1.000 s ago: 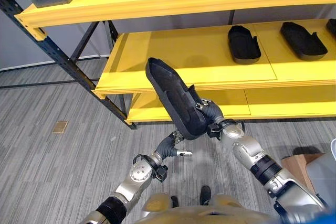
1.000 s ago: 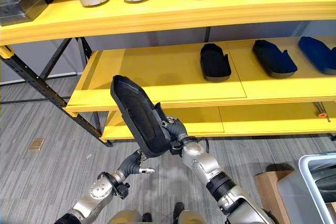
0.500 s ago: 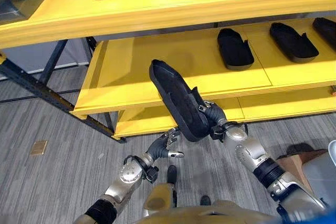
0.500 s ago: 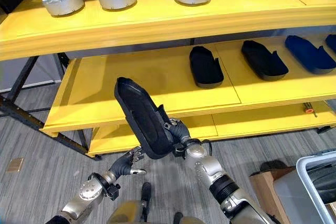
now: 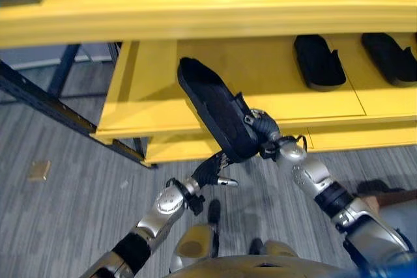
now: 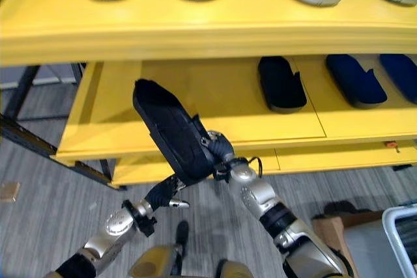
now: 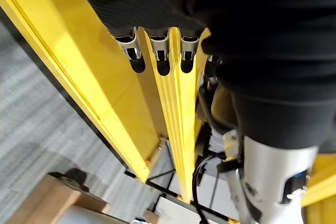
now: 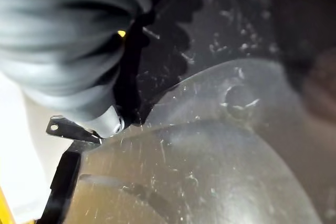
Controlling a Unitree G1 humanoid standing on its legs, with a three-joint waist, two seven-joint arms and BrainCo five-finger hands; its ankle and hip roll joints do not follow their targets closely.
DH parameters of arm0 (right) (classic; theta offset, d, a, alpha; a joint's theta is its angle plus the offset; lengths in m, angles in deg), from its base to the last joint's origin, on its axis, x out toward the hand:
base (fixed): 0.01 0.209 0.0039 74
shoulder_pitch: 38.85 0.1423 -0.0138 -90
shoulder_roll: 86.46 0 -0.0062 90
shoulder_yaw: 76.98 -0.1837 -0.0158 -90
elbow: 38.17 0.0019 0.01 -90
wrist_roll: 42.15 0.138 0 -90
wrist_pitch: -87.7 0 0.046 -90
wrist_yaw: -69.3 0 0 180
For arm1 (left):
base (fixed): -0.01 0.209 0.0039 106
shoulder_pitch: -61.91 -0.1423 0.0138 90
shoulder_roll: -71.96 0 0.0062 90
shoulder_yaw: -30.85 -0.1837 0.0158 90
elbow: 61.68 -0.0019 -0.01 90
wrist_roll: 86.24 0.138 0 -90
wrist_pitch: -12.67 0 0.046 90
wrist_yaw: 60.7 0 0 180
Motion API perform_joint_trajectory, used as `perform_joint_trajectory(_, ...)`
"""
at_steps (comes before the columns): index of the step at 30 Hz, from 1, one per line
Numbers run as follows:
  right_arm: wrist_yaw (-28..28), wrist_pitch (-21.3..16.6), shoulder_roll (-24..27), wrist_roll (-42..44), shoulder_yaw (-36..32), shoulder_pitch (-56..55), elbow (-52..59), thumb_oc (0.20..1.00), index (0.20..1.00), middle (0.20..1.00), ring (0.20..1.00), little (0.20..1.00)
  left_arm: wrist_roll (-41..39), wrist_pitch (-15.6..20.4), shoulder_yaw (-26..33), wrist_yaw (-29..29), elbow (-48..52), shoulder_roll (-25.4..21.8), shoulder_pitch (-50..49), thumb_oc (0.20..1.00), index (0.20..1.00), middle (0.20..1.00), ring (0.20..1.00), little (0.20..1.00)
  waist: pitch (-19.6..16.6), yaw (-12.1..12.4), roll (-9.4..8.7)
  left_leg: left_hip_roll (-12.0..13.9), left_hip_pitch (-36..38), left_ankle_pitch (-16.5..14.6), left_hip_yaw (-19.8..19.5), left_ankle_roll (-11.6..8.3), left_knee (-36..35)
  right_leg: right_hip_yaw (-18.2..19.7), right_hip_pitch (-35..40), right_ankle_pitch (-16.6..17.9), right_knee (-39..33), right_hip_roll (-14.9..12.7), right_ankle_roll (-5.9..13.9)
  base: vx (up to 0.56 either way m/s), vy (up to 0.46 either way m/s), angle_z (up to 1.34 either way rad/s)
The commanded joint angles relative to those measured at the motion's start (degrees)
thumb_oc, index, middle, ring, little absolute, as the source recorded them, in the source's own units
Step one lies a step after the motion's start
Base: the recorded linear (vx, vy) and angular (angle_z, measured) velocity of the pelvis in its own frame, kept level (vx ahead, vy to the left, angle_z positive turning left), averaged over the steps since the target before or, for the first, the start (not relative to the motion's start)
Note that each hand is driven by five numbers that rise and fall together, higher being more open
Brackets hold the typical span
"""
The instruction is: Move parts from the plastic box to the shelf.
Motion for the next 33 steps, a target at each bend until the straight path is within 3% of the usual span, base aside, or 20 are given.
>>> perform_joint_trajectory(1, -1.2, -3.3, -0.3, 2.8, -2.7, -1.5, 6.6, 0.2, 0.2, 0.2, 0.2, 0.2, -2.0, 2.7, 0.4, -0.4, 3.4, 0.8, -4.0, 1.0, 1.0, 1.0, 1.0, 1.0, -3.0, 0.2, 1.35, 3.7, 5.0, 0.8, 1.1, -1.28, -4.6, -1.9, -6.1, 13.1, 1.6, 1.2, 0.11, -0.02, -0.16, 0.01)
perform_joint_trajectory(3, -2.3, -4.1, -0.4, 2.8, -3.3, -0.7, 5.9, 0.2, 0.2, 0.2, 0.2, 0.2, -2.1, 2.1, 0.8, -2.1, 4.6, 0.1, -2.8, 1.0, 1.0, 1.0, 1.0, 1.0, -2.0, 0.0, 1.1, 4.5, 5.2, 0.1, 1.8, -1.67, -4.7, -1.2, -5.6, 15.5, -7.4, -2.0, 1.53, -0.12, -0.331, 0.2)
perform_joint_trajectory(4, -2.1, -5.1, -1.0, 3.3, -3.0, 0.9, 5.6, 0.2, 0.2, 0.2, 0.2, 0.2, -1.9, 1.2, 0.2, -4.8, 5.8, -0.7, -0.6, 1.0, 1.0, 1.0, 1.0, 1.0, -0.9, -0.7, 0.58, 5.0, 5.3, -0.6, 2.0, -1.53, -5.2, 1.5, -7.1, 21.4, -14.2, -4.7, 2.92, -0.15, -0.327, 0.24)
perform_joint_trajectory(5, -2.1, -5.1, -1.0, 3.3, -3.0, 0.9, 5.5, 0.2, 0.2, 0.2, 0.2, 0.2, -1.8, 1.2, 0.2, -4.8, 5.8, -0.7, -0.6, 1.0, 1.0, 1.0, 1.0, 1.0, -0.9, -0.7, 0.59, 5.0, 5.4, -0.7, 2.0, -1.52, -5.2, 1.6, -7.0, 21.5, -14.3, -4.7, 2.95, -0.13, -0.322, 0.13)
perform_joint_trajectory(6, -1.9, -5.5, -1.5, 3.1, -2.8, 1.5, 5.4, 0.2, 0.2, 0.2, 0.2, 0.2, -1.5, 0.9, -0.2, -6.0, 6.2, -0.8, 0.0, 1.0, 1.0, 1.0, 1.0, 1.0, -0.4, -0.8, 0.41, 5.3, 5.9, -1.2, 2.3, -1.46, -5.5, 2.3, -7.9, 23.9, -15.3, -5.9, 3.44, -0.01, -0.224, 0.24)
perform_joint_trajectory(7, -2.8, -4.7, -1.8, 3.5, -2.8, 2.6, 5.4, 0.2, 0.2, 0.2, 0.2, 0.2, -1.4, 0.4, -0.4, -7.9, 6.7, -0.6, -0.1, 1.0, 1.0, 1.0, 1.0, 1.0, -0.6, -0.8, 0.7, 6.8, 6.7, -0.7, 3.8, -2.12, -6.7, 0.6, -4.9, 21.5, -19.6, -5.8, 4.04, 0.03, -0.317, 0.26)
perform_joint_trajectory(10, -2.5, -2.4, -2.4, 3.1, -2.1, 4.4, 4.7, 0.2, 0.2, 0.2, 0.2, 0.2, 0.0, 0.8, -1.3, -10.9, 5.8, 0.8, -1.0, 1.0, 1.0, 1.0, 1.0, 1.0, -1.6, 0.0, 1.45, 7.9, 7.4, 0.3, 4.6, -3.31, -7.0, -1.1, -1.7, 20.9, -22.1, -6.2, 3.79, 0.11, -0.218, -0.01)
perform_joint_trajectory(17, -1.6, -0.3, -3.5, 1.9, 0.2, 4.6, 3.1, 0.2, 0.2, 0.2, 0.2, 0.2, -0.9, 0.5, -1.4, -9.3, 5.2, 3.1, -3.7, 1.0, 1.0, 1.0, 1.0, 1.0, -3.5, 0.6, 2.72, 8.7, 8.4, 0.6, 4.6, -5.02, -6.3, -3.1, 2.6, 18.5, -23.2, -6.7, 2.54, 0.11, -0.061, -0.11)
perform_joint_trajectory(26, -0.1, -0.4, -5.4, 1.7, 1.3, 3.0, 2.8, 0.2, 0.2, 0.2, 0.2, 0.2, -0.5, 0.6, -2.6, -10.1, 3.6, 4.2, -4.7, 1.0, 1.0, 1.0, 1.0, 1.0, -4.0, 0.0, 3.53, 8.4, 9.1, -0.6, 4.5, -4.85, -4.5, -2.9, 4.3, 16.1, -21.5, -6.7, 1.59, 0.1, 0.019, -0.04)
perform_joint_trajectory(33, 4.0, 0.0, -6.6, 1.8, -0.9, 8.0, 1.6, 0.2, 0.2, 0.2, 0.2, 0.2, -1.5, 0.1, -3.3, -10.5, 4.5, 3.9, -3.2, 1.0, 1.0, 1.0, 1.0, 1.0, -1.9, 0.9, 4.08, 7.3, 6.9, -1.3, 3.7, -4.29, -2.2, -2.7, 3.0, 15.4, -19.7, -6.8, 1.3, 0.01, 0.035, 0.05)
